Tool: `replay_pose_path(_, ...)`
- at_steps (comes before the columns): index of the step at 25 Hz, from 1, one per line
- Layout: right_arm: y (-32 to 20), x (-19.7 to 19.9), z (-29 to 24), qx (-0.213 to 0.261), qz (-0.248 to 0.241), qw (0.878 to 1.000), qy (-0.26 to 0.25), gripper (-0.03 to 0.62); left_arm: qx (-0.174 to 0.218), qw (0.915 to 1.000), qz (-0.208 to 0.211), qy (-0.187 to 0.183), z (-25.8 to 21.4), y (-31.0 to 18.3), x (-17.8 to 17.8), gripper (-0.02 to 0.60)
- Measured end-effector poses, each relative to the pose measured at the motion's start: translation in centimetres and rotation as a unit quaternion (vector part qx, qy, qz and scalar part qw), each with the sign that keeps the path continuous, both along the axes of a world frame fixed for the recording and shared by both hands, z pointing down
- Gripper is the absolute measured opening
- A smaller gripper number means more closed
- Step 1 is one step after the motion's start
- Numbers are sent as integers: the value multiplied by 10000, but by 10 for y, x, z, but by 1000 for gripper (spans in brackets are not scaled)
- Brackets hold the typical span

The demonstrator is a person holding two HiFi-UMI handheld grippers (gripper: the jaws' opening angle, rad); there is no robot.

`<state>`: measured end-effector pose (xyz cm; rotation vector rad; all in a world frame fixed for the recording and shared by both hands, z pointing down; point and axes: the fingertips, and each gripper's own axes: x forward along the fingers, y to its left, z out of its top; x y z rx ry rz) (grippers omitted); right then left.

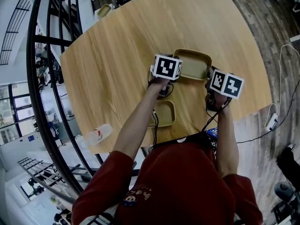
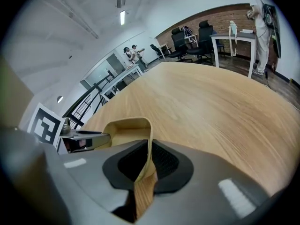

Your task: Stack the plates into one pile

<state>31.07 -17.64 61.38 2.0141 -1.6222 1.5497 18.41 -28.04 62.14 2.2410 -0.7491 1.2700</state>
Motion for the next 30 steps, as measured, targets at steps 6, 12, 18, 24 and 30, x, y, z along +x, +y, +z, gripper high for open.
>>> replay_pose_path(6,1,-3,-14,121,-22,9998,173,32,123,9996,-134,219,-22,2,-3,37)
replay_pose_path(12,-3,-7,-35,354,-152,9988,309,32,328,9984,-214,419,-45,2,-7,37)
replay_pose_path(18,-5,-21,-60,551,-317,9969,454,32,552,9964,-358,531,-79,3,-23,36)
replay_pose_path(24,-8,-55,-87,764,-615,9938,519,32,789,9933,-593,598,-108,8,-62,36)
replay_pose_path(30,-8,-97,-101,868,-999,9899,514,32,891,9901,-909,594,-124,18,-109,37)
